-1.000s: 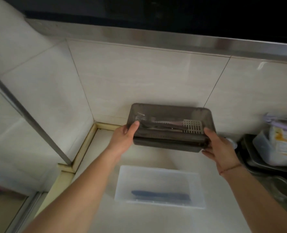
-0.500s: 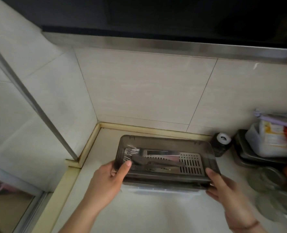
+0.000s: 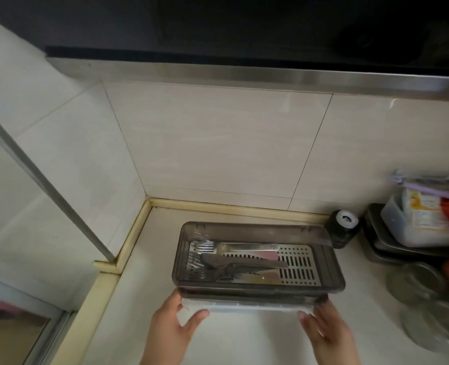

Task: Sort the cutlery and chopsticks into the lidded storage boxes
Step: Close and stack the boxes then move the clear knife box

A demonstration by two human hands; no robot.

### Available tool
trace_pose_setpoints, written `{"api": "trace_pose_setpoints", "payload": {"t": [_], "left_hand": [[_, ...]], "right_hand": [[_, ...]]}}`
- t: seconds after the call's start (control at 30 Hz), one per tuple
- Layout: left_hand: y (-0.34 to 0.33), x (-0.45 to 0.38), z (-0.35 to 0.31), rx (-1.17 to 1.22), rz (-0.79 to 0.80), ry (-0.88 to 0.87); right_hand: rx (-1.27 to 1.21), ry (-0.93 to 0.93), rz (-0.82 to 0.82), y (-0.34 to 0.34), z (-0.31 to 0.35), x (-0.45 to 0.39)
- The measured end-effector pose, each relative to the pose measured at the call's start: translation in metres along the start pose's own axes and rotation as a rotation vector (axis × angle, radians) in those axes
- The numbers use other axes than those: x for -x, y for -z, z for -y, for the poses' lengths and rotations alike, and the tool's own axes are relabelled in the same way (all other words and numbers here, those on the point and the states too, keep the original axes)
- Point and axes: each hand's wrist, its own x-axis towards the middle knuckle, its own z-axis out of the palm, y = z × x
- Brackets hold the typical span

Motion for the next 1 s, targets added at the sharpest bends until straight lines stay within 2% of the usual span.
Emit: {"api": "trace_pose_setpoints", "payload": {"t": [0.1, 0.2, 0.37, 0.67, 0.87, 1.0], "left_hand": [[-0.013, -0.014, 0.001, 0.022, -0.141, 0.003], [-0.015, -0.035, -0.010, 0.059, -0.117, -0.040], [-0.015, -0.085, -0.046, -0.011, -0.076, -0.147], [-0.024, -0.154, -0.082, -0.044, -0.124, -0.096], [-0.026, -0.169, -0.093, -0.198, -0.216, -0.046], [-0.028, -0.166, -0.092, -0.245, -0.213, -0.058]], "right_hand": [[0.081, 0.006, -0.032, -0.006, 0.006, -0.020], [0.185, 0.071, -0.045, -0.007, 0.017, -0.039], [0.157, 0.058, -0.021, -0.016, 0.037, -0.087], [0.408, 0.132, -0.005, -0.024, 0.072, -0.153], [0.497, 0.053, -0.046, -0.023, 0.091, -0.167], [0.581, 0.026, -0.049, -0.022, 0.090, -0.163]]}}
